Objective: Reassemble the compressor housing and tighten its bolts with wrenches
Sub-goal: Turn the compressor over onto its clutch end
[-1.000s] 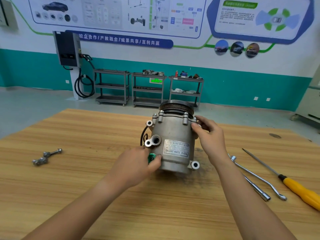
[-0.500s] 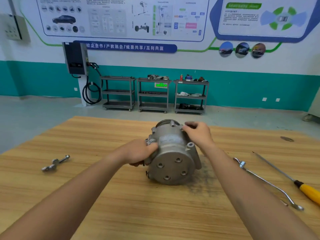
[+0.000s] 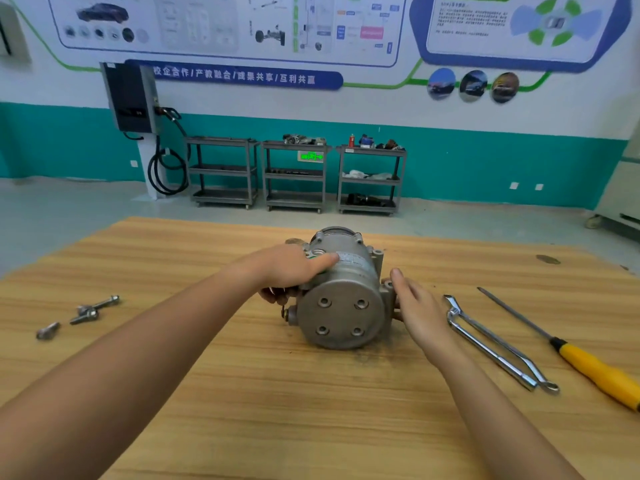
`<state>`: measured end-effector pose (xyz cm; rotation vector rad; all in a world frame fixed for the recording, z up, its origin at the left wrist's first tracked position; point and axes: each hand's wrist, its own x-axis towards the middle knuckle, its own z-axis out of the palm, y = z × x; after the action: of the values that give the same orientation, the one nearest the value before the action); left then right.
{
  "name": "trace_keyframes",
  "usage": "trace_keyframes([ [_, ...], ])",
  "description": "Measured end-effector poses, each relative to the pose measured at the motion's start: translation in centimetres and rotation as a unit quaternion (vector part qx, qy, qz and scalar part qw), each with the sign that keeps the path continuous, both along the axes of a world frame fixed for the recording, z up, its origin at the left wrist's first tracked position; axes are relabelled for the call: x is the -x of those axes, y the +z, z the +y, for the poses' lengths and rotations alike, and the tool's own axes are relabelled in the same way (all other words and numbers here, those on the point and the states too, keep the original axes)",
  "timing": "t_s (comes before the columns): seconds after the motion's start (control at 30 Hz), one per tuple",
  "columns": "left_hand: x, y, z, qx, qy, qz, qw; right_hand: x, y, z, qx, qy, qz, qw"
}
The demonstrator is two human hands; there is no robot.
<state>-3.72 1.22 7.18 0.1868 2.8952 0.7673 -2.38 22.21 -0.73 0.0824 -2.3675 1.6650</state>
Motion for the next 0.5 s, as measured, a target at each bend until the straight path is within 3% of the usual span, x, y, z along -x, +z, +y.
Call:
trace_keyframes([
  [0.1, -1.2, -1.3, -1.0, -0.037, -0.011, 0.033, 0.999, -1.0, -0.9, 0.1, -0.032, 0.002, 0.035, 0.999],
  [0.23, -3.3, -4.9, -2.8, -0.16, -0.016, 0.085, 0.983, -1.5, -1.4, 0.3, -0.053, 0.016, 0.053, 0.997],
  [0.3, -3.5, -7.0, -2.9, -0.154, -0.004, 0.147, 0.977, -1.6, -1.5, 0.0, -0.079, 0.027, 0.045, 0.995],
  [0.4, -3.0, -9.4, -2.3, -0.112, -0.002, 0.128, 0.985, -1.5, -1.8, -0.1, -0.095, 0.043, 0.014, 0.994],
  [0.5, -2.4, -10.6, -2.2, -0.16, 0.018, 0.145, 0.976, -1.8, -1.8, 0.0, -0.106, 0.076, 0.028, 0.991],
])
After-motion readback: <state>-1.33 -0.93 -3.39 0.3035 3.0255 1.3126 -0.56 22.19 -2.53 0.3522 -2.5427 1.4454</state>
